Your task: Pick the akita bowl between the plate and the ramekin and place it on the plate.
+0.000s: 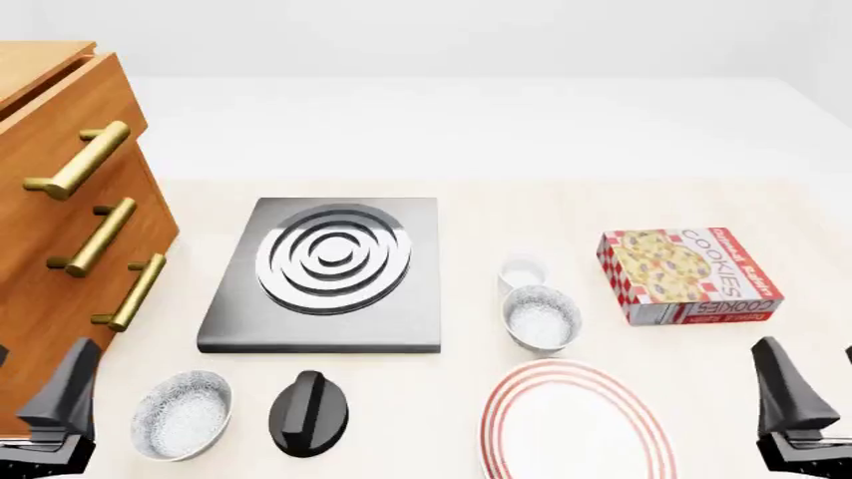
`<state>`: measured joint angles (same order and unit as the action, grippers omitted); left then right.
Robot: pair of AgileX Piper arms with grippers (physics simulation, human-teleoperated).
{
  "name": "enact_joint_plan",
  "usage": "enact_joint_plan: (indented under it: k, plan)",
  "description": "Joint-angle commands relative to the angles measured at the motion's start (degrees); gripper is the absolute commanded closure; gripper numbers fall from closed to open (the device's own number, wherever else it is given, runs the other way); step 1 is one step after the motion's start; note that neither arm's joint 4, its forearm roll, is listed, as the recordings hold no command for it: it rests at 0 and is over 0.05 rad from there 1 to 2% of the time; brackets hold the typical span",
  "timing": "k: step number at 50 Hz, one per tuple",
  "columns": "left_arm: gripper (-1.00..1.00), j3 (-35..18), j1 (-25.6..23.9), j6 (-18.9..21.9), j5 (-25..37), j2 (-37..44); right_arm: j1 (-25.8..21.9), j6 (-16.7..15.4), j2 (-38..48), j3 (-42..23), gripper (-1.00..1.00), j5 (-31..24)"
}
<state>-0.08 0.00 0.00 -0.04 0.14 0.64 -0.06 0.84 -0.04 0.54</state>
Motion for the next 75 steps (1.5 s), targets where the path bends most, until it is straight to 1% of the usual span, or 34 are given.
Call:
enact_joint_plan:
  k: [1,10,12,13,14,15,16,19,20,21,23,24,26,27,29,34,36,40,42,46,48,51,53,54,57,58,60,61,62,64,69,71,72,75]
  plan:
    - [-1.0,-0.17,0.0,-0.01,-0.07,0.29,1.37,-0.15,2.08,-0.06,-1.0,1.29]
    - [-1.0,-0.16,-0.01,-0.01,-0.07,0.3,0.04,-0.05,1.33,-0.56,-1.0,0.05]
    - [-1.0,-0.17,-0.01,0.0,-0.07,0.29,-0.91,0.91,0.39,-1.48,-1.0,-1.27]
    - [-1.0,-0.17,-0.01,-0.01,-0.08,0.29,-0.54,0.38,0.65,-1.35,-1.0,-1.08]
    - [-1.0,-0.17,0.0,-0.01,-0.07,0.29,0.48,1.6,2.79,-1.22,-1.0,0.56]
    - [-1.0,-0.17,-0.01,0.0,-0.07,0.29,-0.74,2.9,2.97,-1.64,-1.0,0.33]
    - [-1.0,-0.17,-0.01,0.0,-0.07,0.29,-0.35,1.83,2.26,-2.26,-1.0,-0.53]
    - [-1.0,-0.17,-0.01,0.0,-0.07,0.3,-0.03,1.62,3.43,-3.99,-1.0,-1.03]
    - [-1.0,-0.16,-0.02,-0.01,-0.08,0.29,-0.05,0.4,2.94,-5.31,-1.0,-2.17]
    - [-1.0,-0.17,-0.01,0.0,-0.07,0.29,-0.36,0.65,3.52,-6.22,-1.0,-2.59]
    - [-1.0,-0.17,0.0,-0.01,-0.07,0.29,-1.04,-1.23,2.99,-8.43,-1.0,-4.37]
    - [-1.0,-0.17,0.0,0.0,-0.07,0.29,-0.92,-1.34,3.38,-10.03,-1.0,-5.42]
    - [-1.0,-0.17,0.0,-0.01,-0.08,0.27,-1.18,-3.57,3.31,-12.24,-1.0,-6.86]
    - [-1.0,-0.17,-0.01,0.0,-0.07,0.3,-1.27,-3.17,3.57,-13.61,-1.0,-8.54]
    - [-1.0,-0.17,0.0,0.0,-0.08,0.28,-1.47,-4.32,4.46,-16.26,-1.0,-9.61]
    - [-1.0,-0.17,-0.01,0.0,-0.07,0.29,-2.89,-4.28,8.16,-25.63,-1.0,-14.37]
    - [-1.0,-0.17,0.0,0.01,-0.07,0.29,-3.82,-5.92,10.17,-28.77,-1.0,-15.58]
    - [-1.0,-0.17,0.0,-0.01,-0.07,0.31,-4.56,-6.05,12.89,-33.82,-1.0,-17.7]
    - [-1.0,-0.17,-0.01,0.0,-0.07,0.29,-6.08,-4.77,15.74,-37.06,-1.0,-19.23]
    - [-1.0,-0.17,0.0,0.0,-0.08,0.28,-6.75,-6.05,18.99,-42.56,-1.0,-21.28]
    - [-1.0,-0.17,-0.01,0.0,-0.07,0.29,-7.32,-5.47,21.14,-45.63,-1.0,-22.56]
    - [-1.0,-0.17,0.0,-0.01,-0.07,0.29,-7.43,-5.97,24.06,-49.91,-1.0,-24.19]
    - [-1.0,-0.17,0.0,0.0,-0.07,0.28,-7.83,-5.58,26.67,-53.08,-1.0,-25.87]
    - [-1.0,-0.17,0.0,0.0,-0.07,0.28,-7.83,-5.58,26.69,-53.11,-1.0,-25.89]
    - [-1.0,-0.17,-0.03,0.01,-0.08,0.29,-8.76,-4.44,31.42,-56.73,-1.0,-28.88]
    - [-1.0,-0.16,0.0,-0.01,-0.07,0.29,-8.38,-4.16,34.84,-59.19,-1.0,-31.11]
    - [-1.0,-0.17,0.0,0.0,-0.07,0.29,-9.07,-4.45,35.36,-59.88,-1.0,-31.49]
    - [-1.0,-0.17,0.0,0.0,-0.07,0.31,-9.82,-3.45,38.06,-62.45,-1.0,-33.79]
    - [-1.0,-0.17,0.0,0.0,-0.07,0.31,-9.82,-3.45,38.09,-62.51,-1.0,-33.82]
    - [-1.0,-0.17,-0.02,0.0,-0.08,0.28,-11.36,-1.67,41.24,-65.74,-1.0,-36.52]
    - [-1.0,-0.17,-0.01,0.0,-0.07,0.3,-12.23,-0.49,44.22,-68.79,-1.0,-38.58]
    - [-1.0,-0.17,-0.01,0.0,-0.08,0.28,-12.79,-0.54,45.76,-71.41,-1.0,-40.17]
    - [-1.0,-0.17,-0.01,0.0,-0.07,0.29,-13.25,0.13,47.33,-72.61,-1.0,-41.32]
    - [-1.0,-0.17,-0.02,0.0,-0.08,0.29,-12.96,-0.47,48.44,-74.39,-1.0,-42.4]
